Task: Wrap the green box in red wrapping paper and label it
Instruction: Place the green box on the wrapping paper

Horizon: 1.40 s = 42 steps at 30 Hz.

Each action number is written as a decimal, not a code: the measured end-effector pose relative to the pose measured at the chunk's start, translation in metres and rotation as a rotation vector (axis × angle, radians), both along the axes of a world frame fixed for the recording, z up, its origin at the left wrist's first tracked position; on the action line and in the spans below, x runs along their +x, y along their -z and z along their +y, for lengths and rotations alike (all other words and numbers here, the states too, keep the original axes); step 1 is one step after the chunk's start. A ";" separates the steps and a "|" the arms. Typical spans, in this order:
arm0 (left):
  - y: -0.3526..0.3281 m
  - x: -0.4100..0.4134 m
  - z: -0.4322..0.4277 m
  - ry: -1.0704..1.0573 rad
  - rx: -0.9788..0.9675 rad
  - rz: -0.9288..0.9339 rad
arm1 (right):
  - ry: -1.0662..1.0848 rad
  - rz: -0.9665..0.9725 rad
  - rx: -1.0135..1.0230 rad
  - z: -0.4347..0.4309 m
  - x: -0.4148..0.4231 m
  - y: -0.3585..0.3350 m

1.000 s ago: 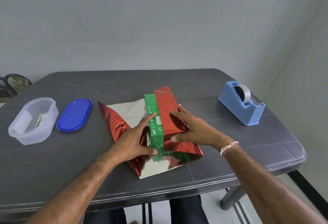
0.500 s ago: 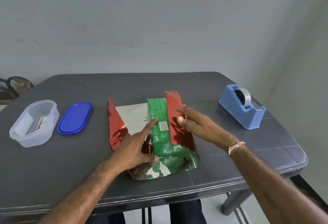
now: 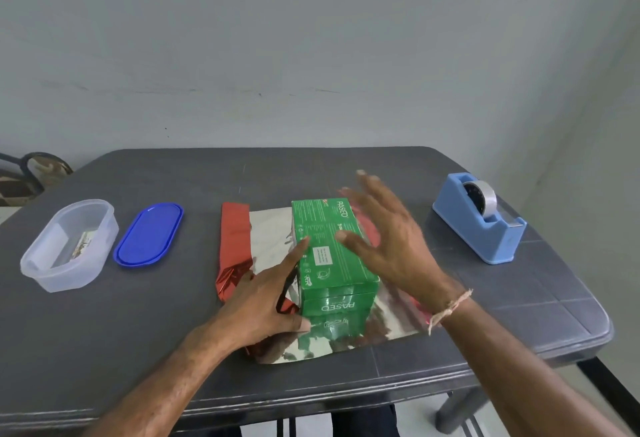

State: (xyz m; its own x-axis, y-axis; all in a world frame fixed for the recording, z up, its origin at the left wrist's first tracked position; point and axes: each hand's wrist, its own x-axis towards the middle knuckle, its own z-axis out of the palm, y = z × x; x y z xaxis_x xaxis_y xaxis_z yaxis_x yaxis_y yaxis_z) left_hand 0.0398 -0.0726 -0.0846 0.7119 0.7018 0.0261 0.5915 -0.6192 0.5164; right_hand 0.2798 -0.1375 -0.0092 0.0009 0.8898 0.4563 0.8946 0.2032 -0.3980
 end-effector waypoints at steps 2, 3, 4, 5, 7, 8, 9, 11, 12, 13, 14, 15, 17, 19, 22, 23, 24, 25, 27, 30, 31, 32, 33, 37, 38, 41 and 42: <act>0.001 0.000 0.001 -0.037 -0.018 0.027 | -0.156 -0.063 -0.143 -0.001 -0.013 -0.010; 0.000 -0.001 0.001 -0.054 -0.026 0.034 | -0.163 -0.103 -0.249 0.003 -0.015 -0.008; -0.001 -0.003 0.003 -0.074 -0.010 0.041 | -0.136 -0.127 -0.326 0.008 -0.014 -0.005; -0.004 -0.005 0.005 -0.097 0.026 0.048 | -0.090 -0.112 -0.390 0.012 -0.011 -0.002; -0.012 -0.006 0.011 -0.140 0.094 0.034 | -0.029 -0.024 -0.490 0.018 -0.003 0.004; -0.015 -0.006 0.015 -0.153 0.117 0.002 | -0.027 0.011 -0.509 0.020 0.000 0.008; -0.019 -0.005 0.021 -0.152 0.122 -0.018 | -0.038 0.034 -0.510 0.021 0.002 0.010; -0.027 -0.003 0.034 -0.142 0.086 0.012 | -0.066 0.056 -0.491 0.020 0.006 0.011; -0.028 -0.004 0.042 -0.133 0.068 0.041 | -0.077 0.050 -0.489 0.020 0.006 0.010; -0.030 -0.004 0.048 -0.119 0.048 0.048 | -0.088 0.046 -0.489 0.019 0.007 0.009; -0.031 -0.003 0.053 -0.118 0.020 0.025 | -0.099 0.047 -0.494 0.020 0.010 0.009; -0.030 -0.003 0.057 -0.126 -0.004 -0.029 | -0.117 0.050 -0.500 0.021 0.012 0.010; -0.024 0.001 0.059 -0.172 -0.003 -0.106 | -0.162 0.071 -0.531 0.023 0.020 0.012; -0.013 0.004 0.061 -0.188 0.047 -0.024 | -0.216 0.125 -0.566 0.024 0.027 0.013; -0.004 0.006 0.060 -0.196 0.087 0.145 | -0.166 0.359 -0.435 0.025 0.027 0.018; -0.006 0.005 0.059 -0.207 0.086 0.147 | -0.088 0.437 -0.403 0.026 0.025 0.021; -0.008 0.004 0.059 -0.212 0.075 0.144 | -0.036 0.517 -0.423 0.028 0.023 0.025; -0.011 0.002 0.060 -0.209 0.061 0.160 | -0.039 0.611 -0.479 0.029 0.022 0.029; -0.013 -0.006 0.067 -0.189 0.015 0.259 | -0.097 0.735 -0.588 0.032 0.025 0.038; -0.018 -0.019 0.080 -0.186 -0.045 0.368 | -0.156 0.702 -0.659 0.033 0.031 0.033; -0.017 -0.020 0.083 -0.202 -0.058 0.374 | -0.173 0.694 -0.682 0.033 0.031 0.030; -0.016 -0.017 0.083 -0.232 -0.054 0.358 | -0.181 0.691 -0.704 0.033 0.031 0.030; -0.013 -0.014 0.083 -0.277 -0.041 0.336 | -0.186 0.691 -0.725 0.033 0.029 0.029; 0.003 -0.001 0.085 -0.339 0.005 0.361 | -0.165 0.711 -0.729 0.030 0.019 0.029; 0.002 -0.001 0.088 -0.328 0.014 0.385 | -0.161 0.743 -0.726 0.028 0.016 0.030; -0.005 -0.004 0.103 -0.270 0.016 0.450 | -0.138 0.780 -0.692 0.022 0.010 0.036; -0.007 -0.004 0.109 -0.251 0.008 0.460 | -0.137 0.787 -0.675 0.021 0.007 0.038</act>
